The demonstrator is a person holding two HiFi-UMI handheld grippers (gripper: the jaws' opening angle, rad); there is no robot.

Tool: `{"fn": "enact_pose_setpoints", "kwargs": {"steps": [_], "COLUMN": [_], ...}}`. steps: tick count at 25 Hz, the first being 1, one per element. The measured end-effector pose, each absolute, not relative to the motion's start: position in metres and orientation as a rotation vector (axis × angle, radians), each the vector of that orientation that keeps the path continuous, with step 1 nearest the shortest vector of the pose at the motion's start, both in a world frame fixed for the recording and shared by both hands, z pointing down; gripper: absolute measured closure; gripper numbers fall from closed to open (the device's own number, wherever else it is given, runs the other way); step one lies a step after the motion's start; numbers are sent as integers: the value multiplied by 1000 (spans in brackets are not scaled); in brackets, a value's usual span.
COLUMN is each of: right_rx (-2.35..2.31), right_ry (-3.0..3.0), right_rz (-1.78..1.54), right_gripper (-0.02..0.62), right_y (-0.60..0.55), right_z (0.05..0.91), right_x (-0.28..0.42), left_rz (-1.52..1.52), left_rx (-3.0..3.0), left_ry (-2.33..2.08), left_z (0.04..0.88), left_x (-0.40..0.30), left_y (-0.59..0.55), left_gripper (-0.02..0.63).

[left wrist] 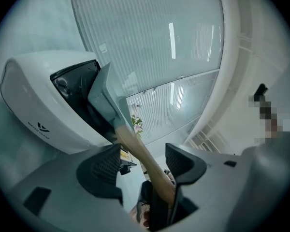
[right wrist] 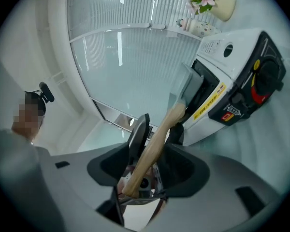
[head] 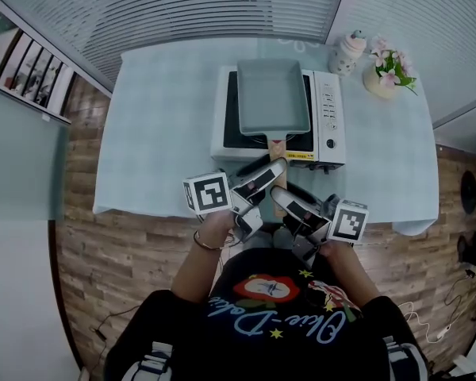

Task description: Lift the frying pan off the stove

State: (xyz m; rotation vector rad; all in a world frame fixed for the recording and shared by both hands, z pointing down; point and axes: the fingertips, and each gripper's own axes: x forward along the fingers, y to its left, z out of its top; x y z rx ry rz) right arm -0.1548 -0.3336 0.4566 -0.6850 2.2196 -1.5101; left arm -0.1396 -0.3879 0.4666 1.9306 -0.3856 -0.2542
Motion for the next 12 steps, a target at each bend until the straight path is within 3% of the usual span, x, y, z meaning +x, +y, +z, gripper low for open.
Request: {"fn": "enact_pose_setpoints", "kwargs": {"steps": [9, 12], "right_rx": [-565, -543], "right_ry": [2201, 2192], "right_rz": [-1565, -1589], "right_gripper": [416, 448], "right_y": [-336, -337], "right_z": [455, 457], "right_x": [-165, -165], "left_rz": [-299, -321], "left_rx": [1850, 1789], "left_ry": [-329, -324], "left_z": [471, 473], "left_x": [-130, -130], "left_y": [-388, -387], "left_gripper": [337, 376]}}
